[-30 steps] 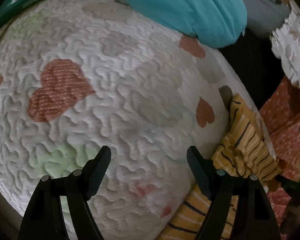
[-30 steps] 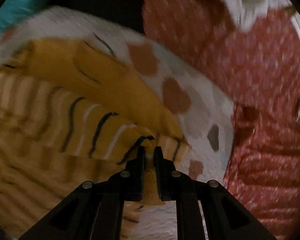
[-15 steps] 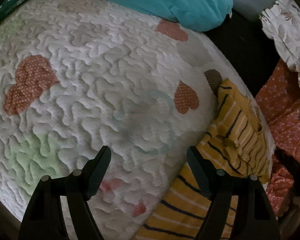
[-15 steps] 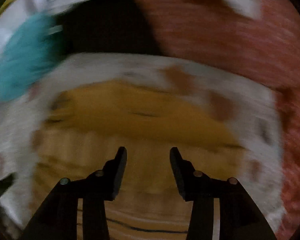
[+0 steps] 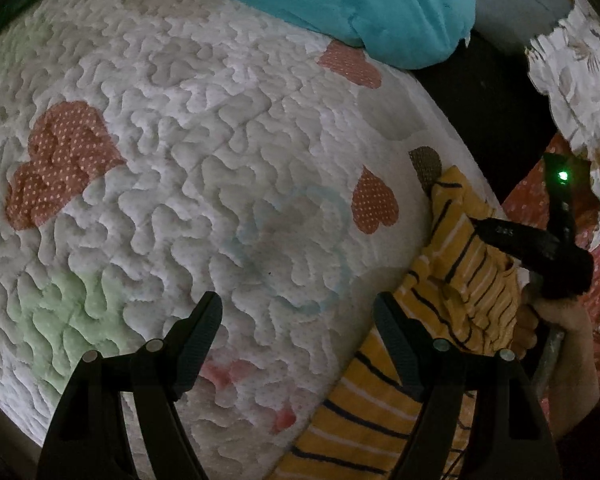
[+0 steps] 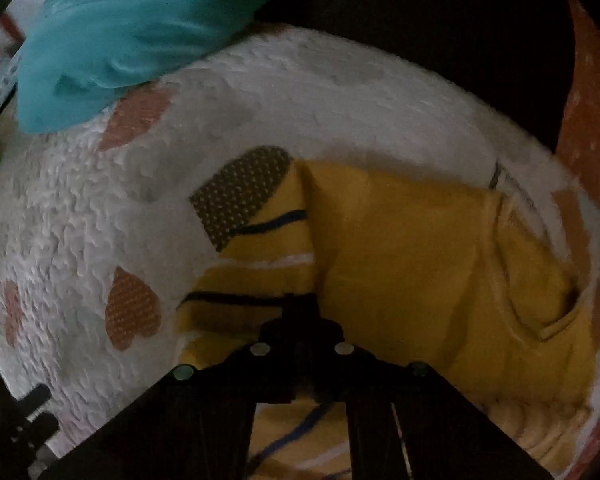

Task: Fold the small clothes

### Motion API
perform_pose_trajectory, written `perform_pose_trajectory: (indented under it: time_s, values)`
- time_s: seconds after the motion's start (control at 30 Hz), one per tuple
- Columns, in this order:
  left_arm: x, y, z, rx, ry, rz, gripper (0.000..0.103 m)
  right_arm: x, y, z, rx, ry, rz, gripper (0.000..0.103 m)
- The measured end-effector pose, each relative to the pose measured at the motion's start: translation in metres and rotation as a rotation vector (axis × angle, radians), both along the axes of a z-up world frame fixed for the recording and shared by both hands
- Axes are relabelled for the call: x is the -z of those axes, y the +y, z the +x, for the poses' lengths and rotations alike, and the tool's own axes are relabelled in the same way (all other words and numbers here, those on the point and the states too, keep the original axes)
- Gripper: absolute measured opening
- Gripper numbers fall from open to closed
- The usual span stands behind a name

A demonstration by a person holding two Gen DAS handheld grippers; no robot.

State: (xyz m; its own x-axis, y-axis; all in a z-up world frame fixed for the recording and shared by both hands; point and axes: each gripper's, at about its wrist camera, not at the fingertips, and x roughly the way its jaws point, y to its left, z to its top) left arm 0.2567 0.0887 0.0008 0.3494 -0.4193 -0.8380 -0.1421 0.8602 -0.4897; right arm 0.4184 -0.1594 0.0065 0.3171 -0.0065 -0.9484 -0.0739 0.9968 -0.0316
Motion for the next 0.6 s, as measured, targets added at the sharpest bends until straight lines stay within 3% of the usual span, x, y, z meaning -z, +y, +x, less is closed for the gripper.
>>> perform_pose_trajectory:
  time_s: [0.17, 0.3, 0.4, 0.47, 0.6]
  values:
    - [0.000, 0.001, -0.001, 0.001, 0.003, -0.015, 0.077, -0.026, 0.004, 0.012, 0.030, -0.127, -0.164, 0.003]
    - [0.003, 0.002, 0.000, 0.008, 0.009, 0.008, 0.077, -0.017, 0.019, 0.031, -0.004, -0.155, -0.272, 0.003]
    - [0.005, 0.004, 0.003, -0.001, 0.023, 0.004, 0.077, 0.002, 0.027, 0.033, -0.022, -0.114, -0.277, 0.004]
    - [0.004, 0.006, 0.003, -0.004, 0.016, 0.013, 0.077, -0.004, 0.027, 0.026, -0.018, -0.140, -0.258, 0.007]
    - [0.002, 0.004, 0.003, 0.008, 0.004, 0.045, 0.077, -0.052, -0.001, -0.033, 0.047, -0.224, -0.149, 0.045]
